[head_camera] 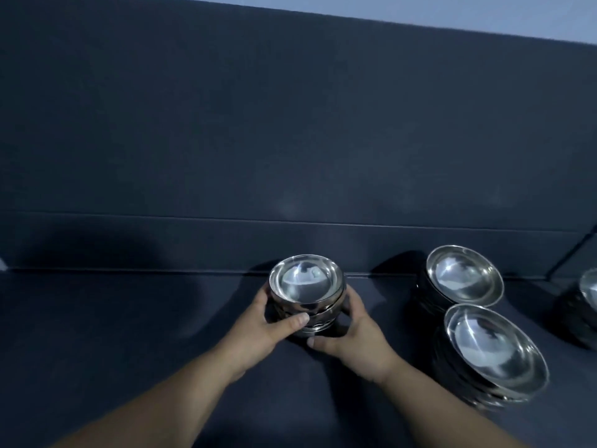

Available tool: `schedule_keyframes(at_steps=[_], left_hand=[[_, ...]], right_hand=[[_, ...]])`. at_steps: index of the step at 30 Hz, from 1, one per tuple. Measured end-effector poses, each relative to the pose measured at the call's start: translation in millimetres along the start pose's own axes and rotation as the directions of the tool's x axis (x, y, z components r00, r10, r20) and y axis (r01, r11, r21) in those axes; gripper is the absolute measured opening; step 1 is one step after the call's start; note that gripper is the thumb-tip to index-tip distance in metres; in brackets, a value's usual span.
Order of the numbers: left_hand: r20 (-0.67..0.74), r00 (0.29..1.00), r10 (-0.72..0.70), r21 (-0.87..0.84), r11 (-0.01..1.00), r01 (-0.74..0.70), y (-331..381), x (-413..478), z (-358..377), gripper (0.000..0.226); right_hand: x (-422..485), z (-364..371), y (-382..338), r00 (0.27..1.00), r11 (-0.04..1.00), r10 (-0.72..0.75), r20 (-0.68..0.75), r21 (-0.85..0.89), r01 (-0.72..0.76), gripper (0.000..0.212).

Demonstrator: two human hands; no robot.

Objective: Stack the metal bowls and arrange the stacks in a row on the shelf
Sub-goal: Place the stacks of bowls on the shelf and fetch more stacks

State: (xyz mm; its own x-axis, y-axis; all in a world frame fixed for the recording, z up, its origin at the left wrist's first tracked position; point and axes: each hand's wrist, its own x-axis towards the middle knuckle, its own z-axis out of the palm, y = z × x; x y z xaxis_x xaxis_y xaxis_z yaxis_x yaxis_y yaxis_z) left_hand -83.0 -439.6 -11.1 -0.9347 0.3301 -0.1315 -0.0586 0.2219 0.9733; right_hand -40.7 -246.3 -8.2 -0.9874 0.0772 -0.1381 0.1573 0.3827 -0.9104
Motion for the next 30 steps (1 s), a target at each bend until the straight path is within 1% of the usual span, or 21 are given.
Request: schedule_keyframes(at_steps=[2,6,9,13,16,19,21,23,26,28,30], left_hand=[[0.025,1.0,0.01,-0.026,1.0,-0.009,0,-2,-3,0.096],[0.086,0.996,0.04,-0.047,0.998,-0.036,2,-14,-6,0.099],[0.123,0.991,0.047,-0.049,0.998,-0.042,7,-27,-4,0.102],[0.172,0.984,0.05,0.004,0.999,-0.051,17,-48,6,0.103],[0.202,0.978,0.042,0.042,0.998,-0.051,25,-70,23,0.099],[0.239,0.969,0.06,0.047,0.996,-0.073,26,-101,57,0.102],[0.337,0.935,0.109,0.082,0.986,-0.144,39,-163,134,0.106],[0.447,0.886,0.125,0.097,0.978,-0.187,50,-214,205,0.105],[0.441,0.891,0.11,0.062,0.986,-0.152,48,-220,218,0.102],[0.423,0.902,0.091,0.04,0.992,-0.119,46,-221,227,0.096],[0.453,0.887,0.085,0.025,0.994,-0.108,42,-228,241,0.086]], right_hand=[[-9,6,-2,0.999,1.0,0.019,-0.035,0.022,-0.018,0.108],[-34,14,-7,0.993,0.997,0.033,-0.117,0.072,-0.025,0.102],[-54,14,-8,0.986,0.997,0.041,-0.165,0.064,-0.031,0.102],[-85,9,-8,0.975,0.999,0.031,-0.221,0.021,-0.027,0.103],[-119,0,-4,0.969,1.0,0.022,-0.245,0.027,-0.016,0.102],[-171,-17,2,0.96,1.0,0.0,-0.28,0.027,0.008,0.099],[-265,-60,37,0.93,0.998,0.009,-0.366,0.065,0.016,0.096],[-344,-94,80,0.884,0.995,0.072,-0.463,0.099,-0.029,0.095],[-352,-101,86,0.883,0.993,0.101,-0.459,0.106,-0.058,0.09],[-358,-107,83,0.887,0.992,0.112,-0.449,0.108,-0.071,0.087],[-370,-114,91,0.883,0.99,0.13,-0.451,0.11,-0.089,0.093]])
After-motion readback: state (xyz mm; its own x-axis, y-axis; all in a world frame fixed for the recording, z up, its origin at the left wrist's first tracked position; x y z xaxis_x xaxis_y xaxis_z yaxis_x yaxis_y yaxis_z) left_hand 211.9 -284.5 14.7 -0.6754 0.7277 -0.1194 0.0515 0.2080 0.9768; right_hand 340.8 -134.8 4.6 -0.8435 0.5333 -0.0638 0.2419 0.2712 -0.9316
